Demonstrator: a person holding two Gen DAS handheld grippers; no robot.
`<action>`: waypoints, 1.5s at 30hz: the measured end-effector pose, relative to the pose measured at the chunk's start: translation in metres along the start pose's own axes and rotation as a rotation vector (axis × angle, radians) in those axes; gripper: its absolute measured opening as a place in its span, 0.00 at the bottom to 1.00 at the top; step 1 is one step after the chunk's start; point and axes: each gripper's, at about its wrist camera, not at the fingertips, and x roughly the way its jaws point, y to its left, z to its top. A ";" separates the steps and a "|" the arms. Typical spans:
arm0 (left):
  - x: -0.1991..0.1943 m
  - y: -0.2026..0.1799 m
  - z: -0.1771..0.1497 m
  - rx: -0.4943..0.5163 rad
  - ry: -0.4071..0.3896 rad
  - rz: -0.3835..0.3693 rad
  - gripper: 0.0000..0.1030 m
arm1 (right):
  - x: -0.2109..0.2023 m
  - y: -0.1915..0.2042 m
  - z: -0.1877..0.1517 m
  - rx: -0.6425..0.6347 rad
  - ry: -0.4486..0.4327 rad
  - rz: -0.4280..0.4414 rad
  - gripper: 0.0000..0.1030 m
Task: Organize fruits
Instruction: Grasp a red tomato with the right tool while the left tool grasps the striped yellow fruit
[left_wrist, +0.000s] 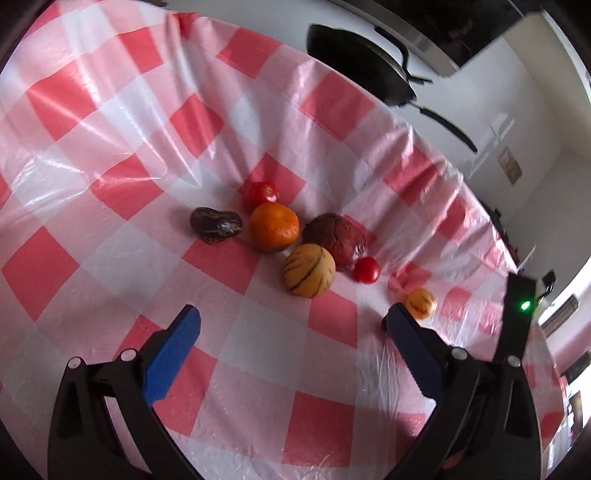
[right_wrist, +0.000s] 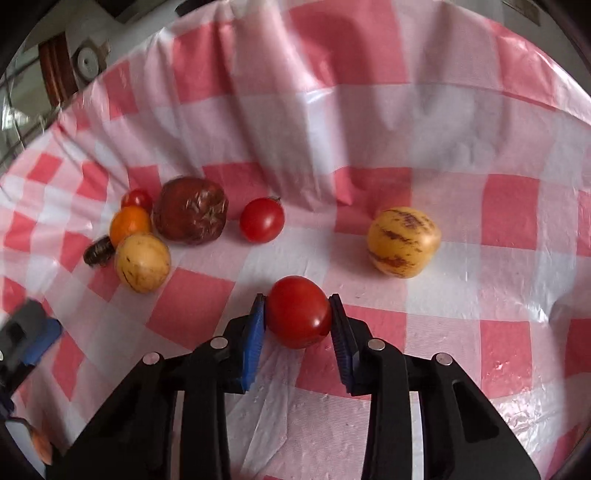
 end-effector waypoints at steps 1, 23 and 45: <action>0.001 -0.002 -0.001 0.013 0.003 0.009 0.98 | -0.003 -0.007 -0.001 0.034 -0.015 0.019 0.34; 0.100 -0.054 0.020 0.301 0.163 0.300 0.43 | -0.011 -0.048 -0.006 0.250 -0.082 0.185 0.34; -0.060 0.011 -0.048 0.125 0.003 0.132 0.43 | -0.013 -0.052 -0.009 0.250 -0.099 0.224 0.34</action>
